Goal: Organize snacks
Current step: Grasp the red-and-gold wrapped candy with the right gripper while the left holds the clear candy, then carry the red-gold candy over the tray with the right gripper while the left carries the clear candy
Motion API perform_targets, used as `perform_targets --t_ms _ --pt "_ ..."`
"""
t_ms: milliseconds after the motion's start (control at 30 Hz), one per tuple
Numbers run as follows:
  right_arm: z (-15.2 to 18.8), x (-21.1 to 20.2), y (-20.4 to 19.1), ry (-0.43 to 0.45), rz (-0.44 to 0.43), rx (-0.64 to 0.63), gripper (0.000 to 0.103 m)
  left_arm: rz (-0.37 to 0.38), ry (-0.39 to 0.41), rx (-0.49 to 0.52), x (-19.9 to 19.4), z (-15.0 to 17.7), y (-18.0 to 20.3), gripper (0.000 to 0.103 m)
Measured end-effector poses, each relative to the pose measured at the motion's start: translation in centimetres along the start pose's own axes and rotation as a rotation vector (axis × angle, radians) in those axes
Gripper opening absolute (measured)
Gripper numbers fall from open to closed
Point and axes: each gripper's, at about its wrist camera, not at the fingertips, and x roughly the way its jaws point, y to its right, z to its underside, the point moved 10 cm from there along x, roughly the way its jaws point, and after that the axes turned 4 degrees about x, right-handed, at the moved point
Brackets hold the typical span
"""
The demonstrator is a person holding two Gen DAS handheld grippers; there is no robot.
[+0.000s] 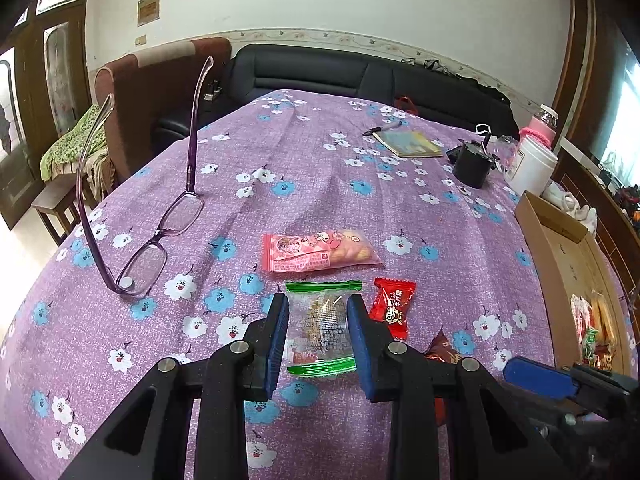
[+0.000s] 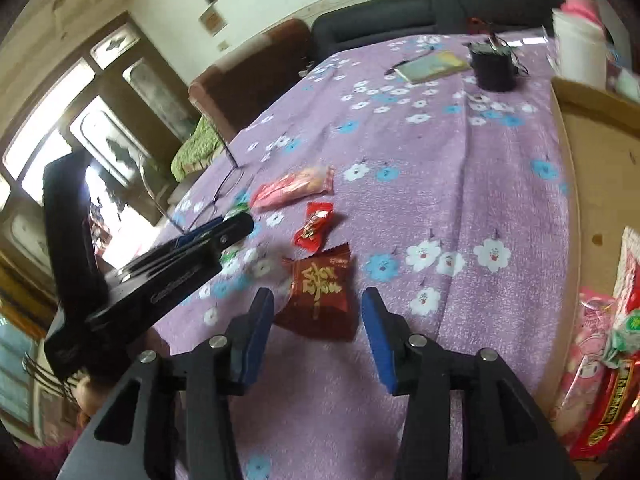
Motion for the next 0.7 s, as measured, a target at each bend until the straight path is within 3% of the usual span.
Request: perform_targets --t_ms 233,333,700 --pt "1.1 3.2 -0.3 -0.038 0.062 -0.046 0.045 0.001 0.005 -0.001 -0.2 -0.1 0.0 0.032" --pt "1.4 3.1 -1.0 -0.021 0.077 -0.085 0.035 0.003 0.008 0.004 -0.3 -0.1 0.1 0.032" --pt "-1.6 -2.3 0.7 0.190 0.112 -0.028 0.033 0.005 0.044 0.065 -1.0 -0.1 1.7 0.032"
